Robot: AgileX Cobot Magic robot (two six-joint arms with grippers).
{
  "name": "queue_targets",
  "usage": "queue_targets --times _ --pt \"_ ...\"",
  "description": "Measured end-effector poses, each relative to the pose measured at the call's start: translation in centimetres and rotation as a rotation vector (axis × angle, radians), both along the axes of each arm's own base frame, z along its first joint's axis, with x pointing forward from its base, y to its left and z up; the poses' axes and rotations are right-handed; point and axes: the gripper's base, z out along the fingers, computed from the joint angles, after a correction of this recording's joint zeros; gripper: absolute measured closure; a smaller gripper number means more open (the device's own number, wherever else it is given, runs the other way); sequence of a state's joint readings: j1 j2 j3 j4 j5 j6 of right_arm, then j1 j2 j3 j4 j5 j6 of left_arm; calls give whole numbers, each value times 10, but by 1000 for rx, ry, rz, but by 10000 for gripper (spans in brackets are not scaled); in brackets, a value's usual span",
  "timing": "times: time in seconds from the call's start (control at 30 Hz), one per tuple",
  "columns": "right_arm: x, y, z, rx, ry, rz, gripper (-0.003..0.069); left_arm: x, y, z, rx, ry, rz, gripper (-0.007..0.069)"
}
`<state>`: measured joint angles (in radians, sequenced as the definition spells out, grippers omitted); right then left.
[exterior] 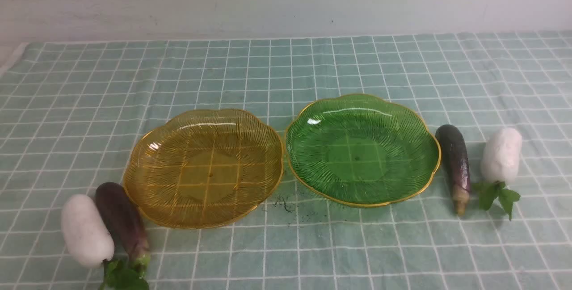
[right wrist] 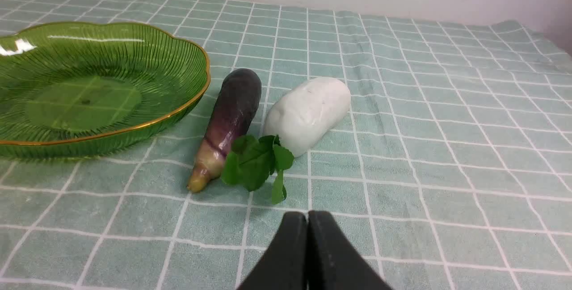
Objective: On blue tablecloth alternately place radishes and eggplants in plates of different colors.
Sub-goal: 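Pick up the white radish and place it on the plate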
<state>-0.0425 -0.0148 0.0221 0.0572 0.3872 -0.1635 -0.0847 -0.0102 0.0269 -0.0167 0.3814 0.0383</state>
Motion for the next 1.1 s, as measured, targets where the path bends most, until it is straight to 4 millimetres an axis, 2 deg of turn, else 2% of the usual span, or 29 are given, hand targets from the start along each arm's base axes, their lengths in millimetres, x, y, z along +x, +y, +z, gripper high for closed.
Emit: queue_targets --times 0.33,0.53,0.77,0.9,0.97,1.07,1.1 --pt "0 0 0 0 0 0 671 0 0 0 1 -3 0 632" --pt "0 0 0 0 0 0 671 2 -6 8 -382 -52 35 632" --pt "0 0 0 1 0 0 671 4 -5 23 -641 -179 63 632" --pt "0 0 0 1 0 0 671 3 5 44 -764 -397 109 632" --pt "0 0 0 1 0 0 671 -1 5 64 -764 -454 89 632" --pt "0 0 0 1 0 0 671 -9 1 98 -701 -484 25 632" --pt "0 0 0 1 0 0 671 -13 -4 125 -613 -442 -31 632"
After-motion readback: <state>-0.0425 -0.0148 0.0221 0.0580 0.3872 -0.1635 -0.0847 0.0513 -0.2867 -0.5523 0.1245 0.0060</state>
